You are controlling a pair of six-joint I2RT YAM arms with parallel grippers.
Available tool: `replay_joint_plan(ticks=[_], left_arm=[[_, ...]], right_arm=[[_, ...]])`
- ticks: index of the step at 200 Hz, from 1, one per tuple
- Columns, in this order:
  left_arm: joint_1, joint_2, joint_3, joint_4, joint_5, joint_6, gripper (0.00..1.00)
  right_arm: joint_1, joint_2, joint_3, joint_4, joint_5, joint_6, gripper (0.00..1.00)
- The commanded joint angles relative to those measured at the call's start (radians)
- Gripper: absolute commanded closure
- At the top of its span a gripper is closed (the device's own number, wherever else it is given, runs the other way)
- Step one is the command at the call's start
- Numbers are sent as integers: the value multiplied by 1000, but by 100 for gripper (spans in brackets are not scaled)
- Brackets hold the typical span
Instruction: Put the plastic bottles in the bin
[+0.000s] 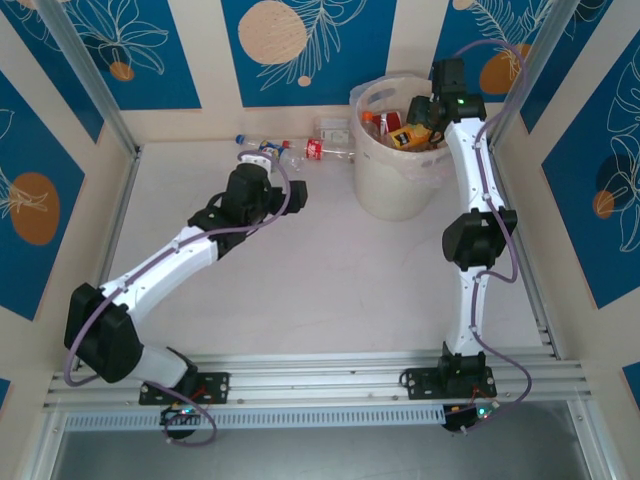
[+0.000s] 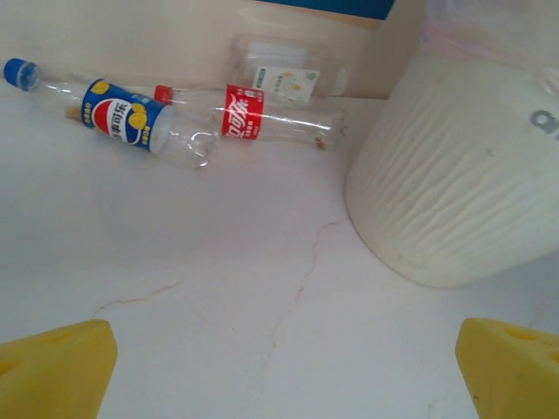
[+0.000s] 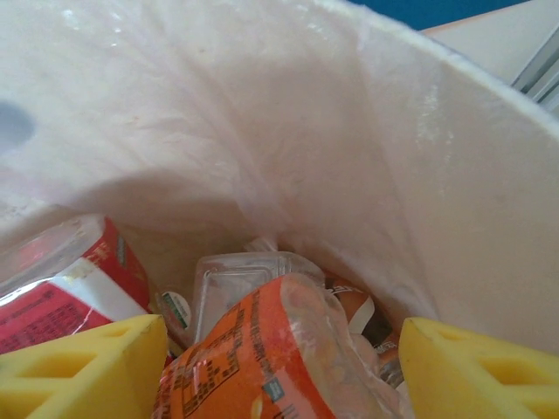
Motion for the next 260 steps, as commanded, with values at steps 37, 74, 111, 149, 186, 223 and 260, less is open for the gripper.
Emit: replay_joint_plan(ticks=[37, 74, 111, 149, 186, 223, 260], left_arm=[[42, 37, 63, -2, -37, -37, 0], [76, 88, 112, -25, -41, -82, 0], [92, 125, 134, -11, -30, -109, 0], [112, 178, 181, -28, -30, -130, 0], [140, 243, 240, -60, -38, -156, 0], [172, 330, 317, -98, -42, -200, 0], [202, 428, 413, -135, -42, -250, 0]], right_arm=[[26, -140, 39, 22, -49, -49, 18], [31, -187, 3, 41, -52, -58, 12], [30, -191, -42, 53, -89, -55, 36], [25, -165, -116, 47, -117, -4, 52], [22, -155, -192, 43, -107, 38, 58], [2, -146, -235, 50, -99, 61, 58], [-32, -118, -250, 37, -104, 80, 58]])
